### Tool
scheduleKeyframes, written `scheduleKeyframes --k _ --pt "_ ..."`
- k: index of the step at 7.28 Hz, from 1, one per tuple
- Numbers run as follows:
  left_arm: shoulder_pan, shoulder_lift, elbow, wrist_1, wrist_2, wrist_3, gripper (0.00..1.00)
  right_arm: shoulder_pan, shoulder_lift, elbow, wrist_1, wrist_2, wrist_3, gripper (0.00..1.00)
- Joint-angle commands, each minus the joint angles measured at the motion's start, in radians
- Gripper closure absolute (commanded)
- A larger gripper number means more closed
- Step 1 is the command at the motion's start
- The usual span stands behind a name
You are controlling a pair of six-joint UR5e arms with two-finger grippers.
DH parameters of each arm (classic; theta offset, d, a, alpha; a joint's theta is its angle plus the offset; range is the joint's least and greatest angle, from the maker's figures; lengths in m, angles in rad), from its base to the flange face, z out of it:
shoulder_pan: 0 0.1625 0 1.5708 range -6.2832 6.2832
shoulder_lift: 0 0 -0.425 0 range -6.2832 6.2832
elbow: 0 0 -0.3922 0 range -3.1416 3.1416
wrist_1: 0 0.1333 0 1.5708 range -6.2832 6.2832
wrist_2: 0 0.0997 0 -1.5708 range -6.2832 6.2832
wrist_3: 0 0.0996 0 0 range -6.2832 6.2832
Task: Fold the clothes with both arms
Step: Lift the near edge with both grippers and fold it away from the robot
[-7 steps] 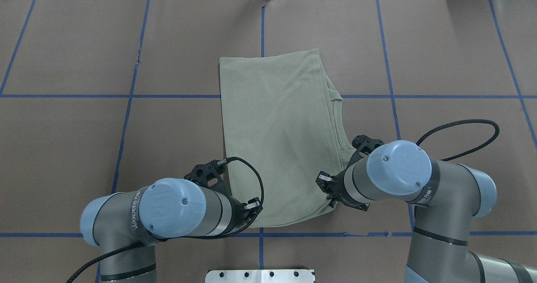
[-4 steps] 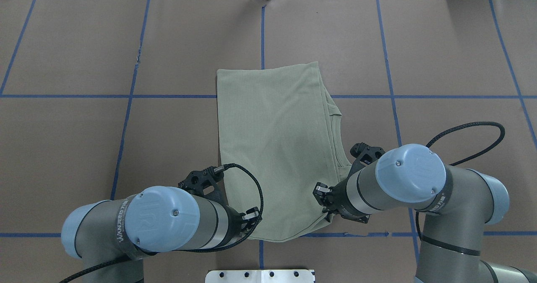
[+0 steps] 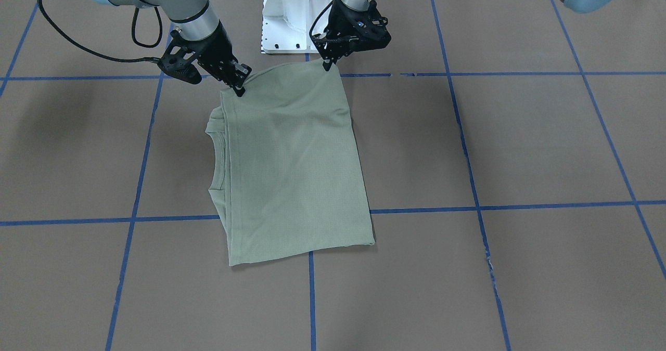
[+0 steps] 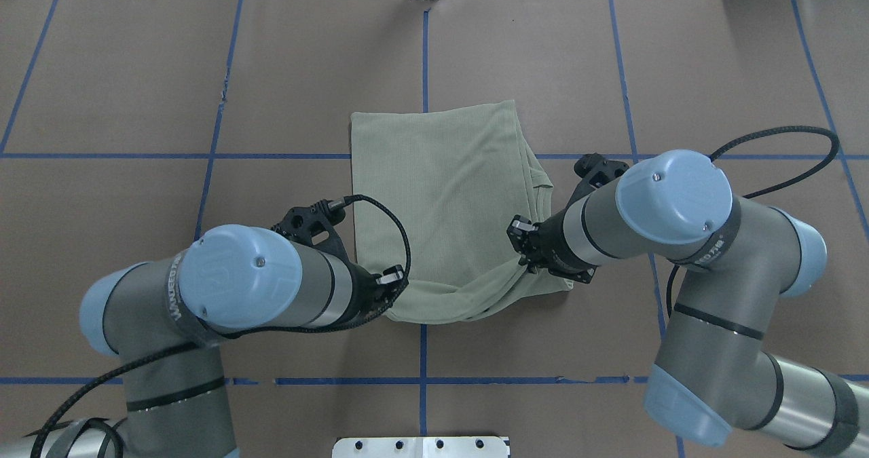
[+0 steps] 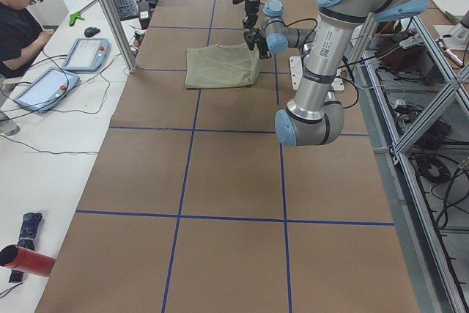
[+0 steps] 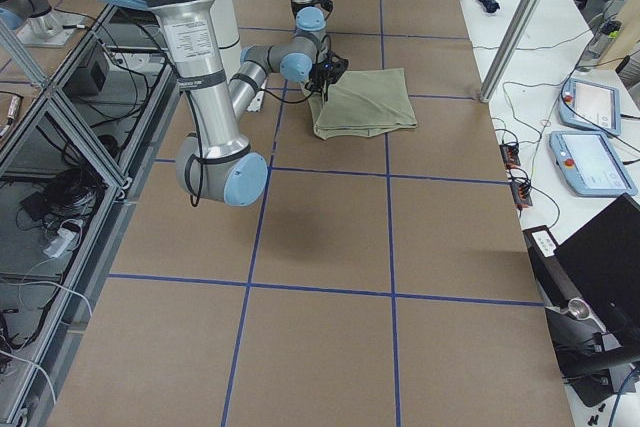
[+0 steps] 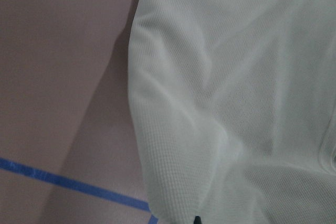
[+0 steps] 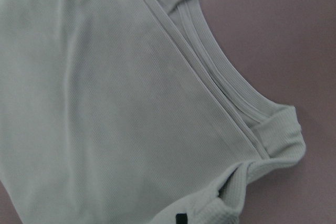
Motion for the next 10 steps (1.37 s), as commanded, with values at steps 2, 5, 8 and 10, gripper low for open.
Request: scheduleKeyframes --k 2,5,8,10 --pt "-0.121 -0.034 0.087 -0.071 -0.003 0.059 1.0 0.153 0.151 -0.186 0.002 0.003 -0.043 1.0" --pt "-0.196 -0.12 0.219 -0.103 -0.001 0.059 1.0 0.207 0.286 -0.402 0.003 0.009 -0.072 1.0" --pt "-0.243 -0.14 0.354 -0.205 0.0 0.057 1.0 0.213 0.343 -0.502 0.011 0.009 -0.074 1.0" --pt "-0.27 -0.203 0.45 -0.213 0.0 0.048 1.0 0.212 0.349 -0.585 0.091 0.009 -0.072 1.0"
